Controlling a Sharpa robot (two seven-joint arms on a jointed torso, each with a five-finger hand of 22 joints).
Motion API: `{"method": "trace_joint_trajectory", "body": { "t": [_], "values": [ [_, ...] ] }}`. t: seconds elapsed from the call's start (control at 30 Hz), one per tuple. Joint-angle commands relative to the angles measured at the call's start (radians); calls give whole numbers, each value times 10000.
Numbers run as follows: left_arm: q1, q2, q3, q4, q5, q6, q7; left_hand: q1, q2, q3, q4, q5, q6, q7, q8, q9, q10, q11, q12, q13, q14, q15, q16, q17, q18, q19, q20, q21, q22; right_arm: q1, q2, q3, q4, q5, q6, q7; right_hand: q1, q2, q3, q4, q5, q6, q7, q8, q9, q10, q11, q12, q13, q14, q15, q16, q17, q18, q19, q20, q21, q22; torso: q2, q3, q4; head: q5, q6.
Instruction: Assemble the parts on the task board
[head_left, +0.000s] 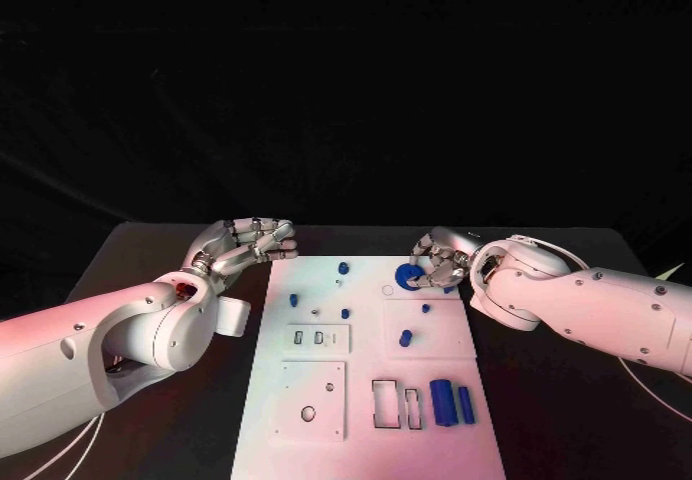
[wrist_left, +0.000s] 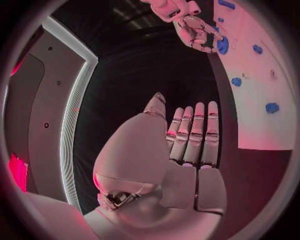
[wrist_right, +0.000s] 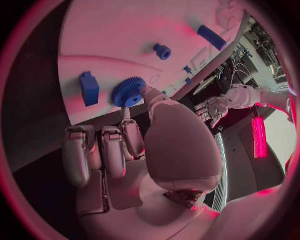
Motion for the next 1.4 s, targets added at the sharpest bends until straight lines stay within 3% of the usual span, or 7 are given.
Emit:
{"method": "trace_joint_trajectory", "body": {
  "t": [0.03, 0.4, 0.53, 0.6, 0.97, 1.13, 1.4],
  "values": [
    [18, 12, 8, 11, 18, 190, 34, -7, 49, -73, -13, -57, -55, 115, -51, 20, -72, -16, -32, -10, -91, 27, -84, 14, 93, 3, 52, -73, -17, -17, 43, -9, -8, -399, -97, -100, 65, 29, 84, -20, 64, 92, -25, 50, 21, 107, 19, 89, 656, 1080, 68, 60, 2626, -129, 628, 71, 55, 2133, -5, 2, -8, 7, -12],
    [18, 7, 8, 6, 18, 210, 6, -7, 49, -73, -13, -57, -55, 115, -51, 20, -72, -16, -32, -10, -91, 27, -84, 14, 93, 3, 52, -73, -17, -116, 110, -13, 72, -1441, 44, -218, 356, -66, 714, -144, -74, 681, -156, 177, 55, 452, -95, 522, 1058, 1080, -21, 60, 2626, -188, 784, 1, 220, 2326, -14, 0, -12, 4, -51],
    [18, 1, 8, 6, 18, 212, -4, -7, 49, -73, -13, -57, -55, 115, -51, 20, -72, -16, -32, -10, -91, 27, -84, 14, 93, 3, 52, -73, -17, -144, 80, -14, 138, -1759, -46, -230, 464, -99, 1332, -235, -503, 1014, -247, 192, 34, 638, -179, 723, 1260, 1080, -97, 60, 2626, -219, 864, -72, 302, 2419, -16, 0, -14, 7, -56],
    [18, -1, 8, 5, 18, 216, -9, -7, 49, -73, -13, -57, -55, 115, -51, 20, -72, -16, -32, -10, -91, 27, -84, 14, 93, 3, 52, -73, -17, -159, 67, -14, 184, -1868, -163, -208, 361, -124, 1594, -245, -773, 1247, -315, 243, 65, 877, -233, 967, 1516, 1080, -141, 60, 2626, -253, 952, -110, 393, 2516, -13, 1, -13, 8, -54],
    [17, 6, 8, -3, 18, 233, -27, -13, 62, -85, -9, -59, -59, 117, -58, 29, -88, -15, -28, -8, -105, 30, -111, 24, 94, 2, 55, -85, -29, -196, 137, -14, 465, -2646, -1141, -9, 367, -120, 2273, -430, -770, 1453, -391, 239, 96, 987, -311, 1080, 1639, 1080, -212, 60, 2626, -294, 1061, -183, 506, 2631, -16, 0, -2, 33, -21],
    [17, 19, 8, -18, 18, 234, -29, -13, 64, -86, -9, -59, -59, 117, -58, 30, -90, -15, -28, -8, -106, 30, -114, 25, 93, 1, 55, -87, -30, -185, 217, -10, 904, -3333, -1646, -23, 290, -160, 2632, -548, -727, 1538, -413, 233, 118, 1055, -332, 1145, 1713, 1080, -233, 60, 2626, -294, 1061, -205, 506, 2631, -20, 1, -11, 79, -8],
    [17, 59, 8, -30, 18, 238, -31, -13, 64, -86, -9, -59, -59, 117, -58, 30, -90, -15, -28, -8, -106, 30, -114, 25, 93, 1, 55, -87, -30, -131, 691, -6, 1407, -4158, -1915, -310, 186, -224, 2867, -636, -730, 1581, -422, 219, 130, 1103, -343, 1188, 1763, 1080, -245, 60, 2626, -294, 1061, -219, 506, 2631, -11, -11, 12, 92, 16]
  ]
}}
